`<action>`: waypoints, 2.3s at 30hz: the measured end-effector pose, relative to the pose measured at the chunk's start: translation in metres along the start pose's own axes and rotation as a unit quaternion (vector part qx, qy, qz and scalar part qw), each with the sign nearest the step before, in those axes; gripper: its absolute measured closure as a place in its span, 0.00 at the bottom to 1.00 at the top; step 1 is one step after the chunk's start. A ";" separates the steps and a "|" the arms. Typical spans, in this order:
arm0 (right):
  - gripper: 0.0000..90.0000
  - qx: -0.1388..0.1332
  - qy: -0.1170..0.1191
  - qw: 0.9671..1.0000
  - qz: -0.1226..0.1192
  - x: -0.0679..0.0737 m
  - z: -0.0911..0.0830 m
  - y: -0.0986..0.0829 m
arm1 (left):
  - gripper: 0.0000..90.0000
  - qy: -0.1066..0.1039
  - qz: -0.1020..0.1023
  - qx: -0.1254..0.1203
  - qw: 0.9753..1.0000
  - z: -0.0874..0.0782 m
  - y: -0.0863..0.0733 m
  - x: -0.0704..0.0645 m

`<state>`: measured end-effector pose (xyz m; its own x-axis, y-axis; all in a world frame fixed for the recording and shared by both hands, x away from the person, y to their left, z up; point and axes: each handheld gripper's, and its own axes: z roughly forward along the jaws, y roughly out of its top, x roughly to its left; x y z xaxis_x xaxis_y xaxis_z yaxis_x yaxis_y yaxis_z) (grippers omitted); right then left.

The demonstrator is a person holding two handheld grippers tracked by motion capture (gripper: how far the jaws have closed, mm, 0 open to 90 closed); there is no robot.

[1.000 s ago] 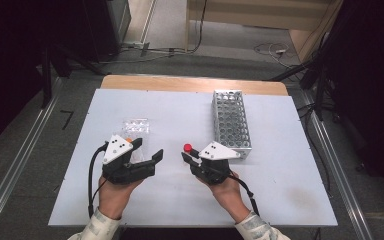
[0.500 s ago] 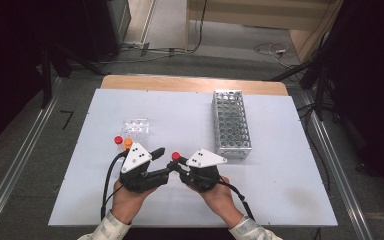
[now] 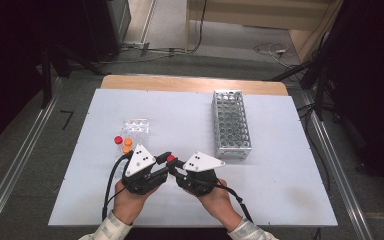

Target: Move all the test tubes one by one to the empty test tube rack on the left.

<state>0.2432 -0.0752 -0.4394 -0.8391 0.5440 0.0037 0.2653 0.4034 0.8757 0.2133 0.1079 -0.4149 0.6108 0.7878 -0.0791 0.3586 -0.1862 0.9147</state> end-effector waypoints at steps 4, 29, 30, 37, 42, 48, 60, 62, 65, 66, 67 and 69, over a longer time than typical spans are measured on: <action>0.58 0.007 0.015 1.000 -0.005 0.000 -0.001 0.000 | 0.78 0.003 -0.006 0.002 1.000 -0.007 0.004 0.005; 0.41 0.018 -0.027 0.999 0.029 -0.043 -0.038 -0.016 | 0.78 0.106 -0.043 -0.030 0.993 -0.093 0.028 0.060; 0.41 0.016 -0.029 0.999 0.030 -0.044 -0.039 -0.016 | 0.78 0.112 -0.045 -0.032 0.992 -0.095 0.028 0.063; 0.41 0.019 -0.033 0.999 0.030 -0.046 -0.039 -0.017 | 0.78 0.146 -0.049 -0.037 0.987 -0.097 0.024 0.073; 0.41 0.020 -0.034 0.999 0.031 -0.046 -0.038 -0.018 | 0.78 0.165 -0.052 -0.040 0.984 -0.093 0.020 0.078; 0.39 0.020 -0.036 0.999 0.033 -0.048 -0.038 -0.018 | 0.78 0.178 -0.056 -0.035 0.982 -0.083 0.013 0.083; 0.39 0.019 -0.040 0.998 0.034 -0.048 -0.039 -0.018 | 0.78 0.197 -0.061 -0.008 0.979 -0.059 -0.006 0.084; 0.39 0.018 -0.039 0.998 0.034 -0.049 -0.039 -0.018 | 0.78 0.199 -0.060 -0.002 0.978 -0.057 -0.009 0.084; 0.39 0.017 -0.040 0.998 0.035 -0.049 -0.039 -0.018 | 0.78 0.203 -0.063 0.001 0.977 -0.055 -0.011 0.083; 0.39 0.016 -0.040 0.998 0.034 -0.049 -0.039 -0.018 | 0.78 0.204 -0.064 0.001 0.977 -0.055 -0.012 0.083; 0.39 0.016 -0.041 0.998 0.035 -0.049 -0.040 -0.018 | 0.77 0.205 -0.065 0.002 0.977 -0.055 -0.013 0.083; 0.39 0.017 -0.041 0.998 0.034 -0.050 -0.040 -0.018 | 0.77 0.207 -0.065 0.005 0.976 -0.055 -0.014 0.082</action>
<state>0.2612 -0.1386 -0.4365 -0.7776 0.6284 0.0228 0.3381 0.3872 0.8577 0.2199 0.2076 -0.4128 0.2234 0.9744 -0.0257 0.4229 -0.0731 0.9032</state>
